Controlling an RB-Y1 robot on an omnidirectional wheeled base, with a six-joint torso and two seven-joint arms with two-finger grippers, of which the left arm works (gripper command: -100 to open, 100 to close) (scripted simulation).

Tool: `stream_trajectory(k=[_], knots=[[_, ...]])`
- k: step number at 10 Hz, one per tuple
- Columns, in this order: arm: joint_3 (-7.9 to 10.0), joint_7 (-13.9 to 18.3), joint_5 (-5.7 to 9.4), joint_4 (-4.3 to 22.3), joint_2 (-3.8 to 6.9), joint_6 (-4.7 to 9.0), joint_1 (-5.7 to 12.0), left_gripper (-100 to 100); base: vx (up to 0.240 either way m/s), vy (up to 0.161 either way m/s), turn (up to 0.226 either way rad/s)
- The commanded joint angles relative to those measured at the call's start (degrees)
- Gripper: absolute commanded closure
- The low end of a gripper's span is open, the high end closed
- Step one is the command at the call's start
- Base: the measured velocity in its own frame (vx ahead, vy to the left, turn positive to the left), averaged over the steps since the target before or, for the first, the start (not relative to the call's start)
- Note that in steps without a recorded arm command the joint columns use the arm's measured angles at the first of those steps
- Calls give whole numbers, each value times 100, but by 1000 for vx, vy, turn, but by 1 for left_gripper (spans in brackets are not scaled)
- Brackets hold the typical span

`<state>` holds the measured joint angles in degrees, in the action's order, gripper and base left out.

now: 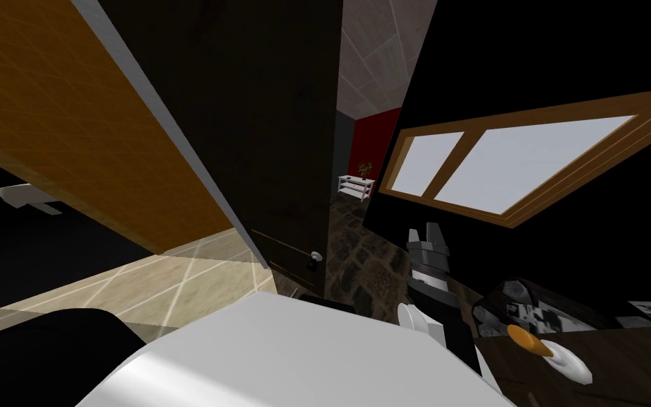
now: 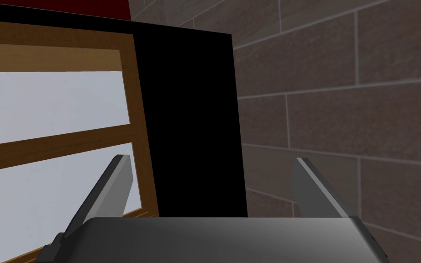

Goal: Push the door open

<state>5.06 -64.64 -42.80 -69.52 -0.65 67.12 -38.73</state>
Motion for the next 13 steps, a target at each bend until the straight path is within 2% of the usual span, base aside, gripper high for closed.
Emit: stream_trajectory(k=[1,2,3,4,6,7,8,9,11,13], knots=[[0,0,0,0,0,0,0,100,-9,5,0],[0,0,0,0,0,0,0,100,0,0,0],[48,-5,91,23,160,-21,17,-100,-25,-49,115],[117,-12,221,55,153,-50,43,-100,-78,-136,243],[187,-19,356,88,-125,-81,70,-100,-86,-134,153],[163,-24,314,83,-59,-72,63,-100,-33,-48,19],[171,-9,330,64,116,-146,111,-100,75,-71,-39],[174,2,337,51,181,-189,142,-100,169,-76,-24],[182,29,351,22,214,-288,213,-100,217,-47,-23],[190,53,365,-5,113,-378,277,-100,200,-64,-26]])
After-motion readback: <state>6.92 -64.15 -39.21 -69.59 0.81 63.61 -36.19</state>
